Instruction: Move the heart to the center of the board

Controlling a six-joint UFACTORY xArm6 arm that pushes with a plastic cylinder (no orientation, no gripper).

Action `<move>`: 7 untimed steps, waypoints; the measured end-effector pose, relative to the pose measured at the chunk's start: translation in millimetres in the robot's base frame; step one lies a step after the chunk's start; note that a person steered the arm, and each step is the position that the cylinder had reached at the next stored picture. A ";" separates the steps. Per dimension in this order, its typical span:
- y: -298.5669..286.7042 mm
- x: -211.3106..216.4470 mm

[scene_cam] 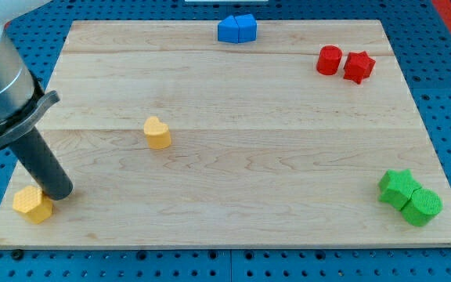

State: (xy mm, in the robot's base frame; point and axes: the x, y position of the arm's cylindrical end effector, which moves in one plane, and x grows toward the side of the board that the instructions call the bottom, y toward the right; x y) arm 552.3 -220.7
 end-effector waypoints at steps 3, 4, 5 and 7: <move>42.5 -13.6; 42.5 -13.6; 42.0 -14.5; 42.0 -15.4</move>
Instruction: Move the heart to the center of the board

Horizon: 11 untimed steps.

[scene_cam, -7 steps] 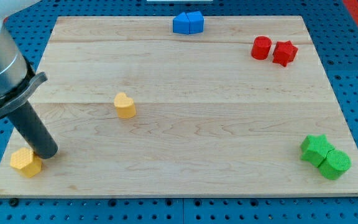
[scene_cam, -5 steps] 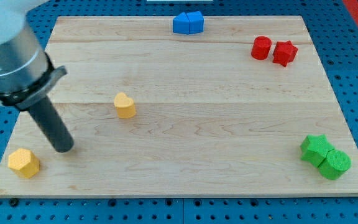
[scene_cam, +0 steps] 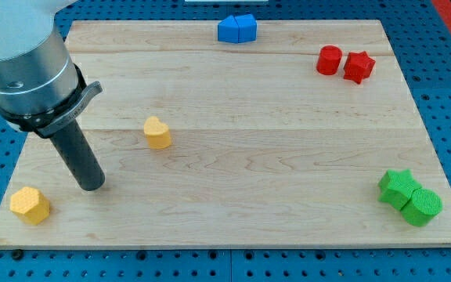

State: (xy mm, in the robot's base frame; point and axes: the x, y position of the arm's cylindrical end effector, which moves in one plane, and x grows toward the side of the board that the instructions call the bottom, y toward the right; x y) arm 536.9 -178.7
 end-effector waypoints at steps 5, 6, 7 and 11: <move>0.0 -3.2; 12.9 -4.4; 41.3 -13.7; 110.1 -97.1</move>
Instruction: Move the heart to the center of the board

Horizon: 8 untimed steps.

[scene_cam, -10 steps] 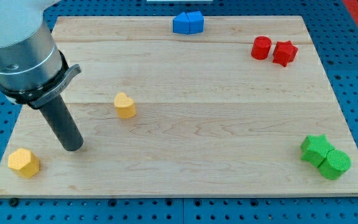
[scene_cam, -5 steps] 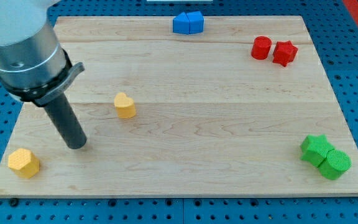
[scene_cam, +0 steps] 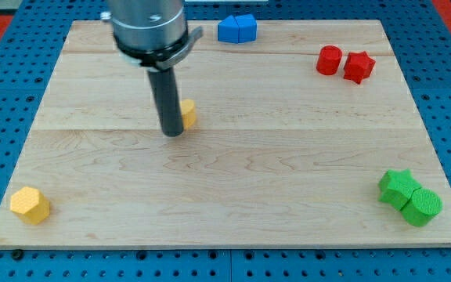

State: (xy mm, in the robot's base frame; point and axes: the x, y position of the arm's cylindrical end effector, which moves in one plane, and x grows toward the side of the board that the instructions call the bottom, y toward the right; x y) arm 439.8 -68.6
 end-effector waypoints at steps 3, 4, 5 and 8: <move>70.1 -57.5; 42.2 -38.2; 8.2 -19.1; 55.1 -40.0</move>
